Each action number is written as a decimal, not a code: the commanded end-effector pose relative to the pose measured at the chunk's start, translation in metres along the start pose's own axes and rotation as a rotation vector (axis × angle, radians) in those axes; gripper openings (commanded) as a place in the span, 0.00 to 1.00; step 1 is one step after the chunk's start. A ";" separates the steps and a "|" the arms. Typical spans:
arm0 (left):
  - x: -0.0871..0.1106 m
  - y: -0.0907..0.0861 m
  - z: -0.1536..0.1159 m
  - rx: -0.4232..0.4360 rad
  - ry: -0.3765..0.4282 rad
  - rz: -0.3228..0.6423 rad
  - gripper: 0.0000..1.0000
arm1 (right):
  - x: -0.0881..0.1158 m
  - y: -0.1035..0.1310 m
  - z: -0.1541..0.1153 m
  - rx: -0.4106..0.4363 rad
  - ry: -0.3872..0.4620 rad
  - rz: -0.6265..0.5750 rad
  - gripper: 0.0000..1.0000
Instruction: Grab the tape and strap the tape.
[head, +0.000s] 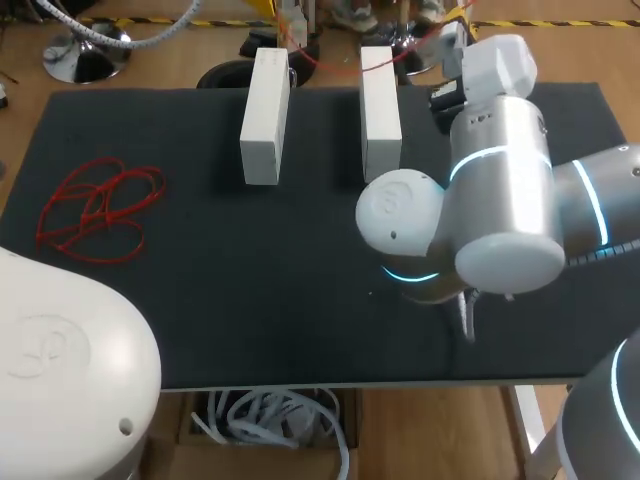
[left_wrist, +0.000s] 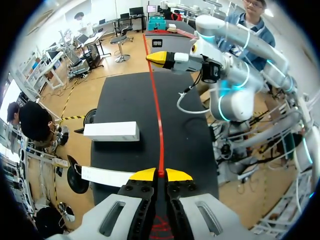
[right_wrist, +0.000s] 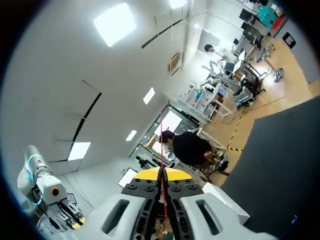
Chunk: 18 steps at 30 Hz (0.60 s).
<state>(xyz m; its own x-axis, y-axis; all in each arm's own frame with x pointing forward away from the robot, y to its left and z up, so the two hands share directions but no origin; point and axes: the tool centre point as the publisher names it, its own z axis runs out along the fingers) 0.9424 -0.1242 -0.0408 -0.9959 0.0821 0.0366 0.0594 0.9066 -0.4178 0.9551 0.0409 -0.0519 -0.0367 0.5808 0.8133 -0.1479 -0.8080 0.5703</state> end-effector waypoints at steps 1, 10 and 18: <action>0.000 0.000 -0.001 -0.004 0.000 -0.001 0.00 | 0.019 0.015 -0.006 0.235 -0.229 -0.504 0.00; 0.000 0.000 -0.001 -0.004 0.000 -0.001 0.00 | 0.026 0.022 -0.007 0.256 -0.212 -0.570 0.00; 0.000 0.000 -0.001 -0.004 0.000 -0.001 0.00 | 0.026 0.022 -0.007 0.256 -0.212 -0.570 0.00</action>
<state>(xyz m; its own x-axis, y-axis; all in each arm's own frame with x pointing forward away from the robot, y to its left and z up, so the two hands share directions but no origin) 0.9423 -0.1242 -0.0409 -0.9960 0.0821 0.0363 0.0595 0.9066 -0.4177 0.9435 0.0380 -0.0323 0.1343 0.9097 0.3929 0.0264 -0.3996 0.9163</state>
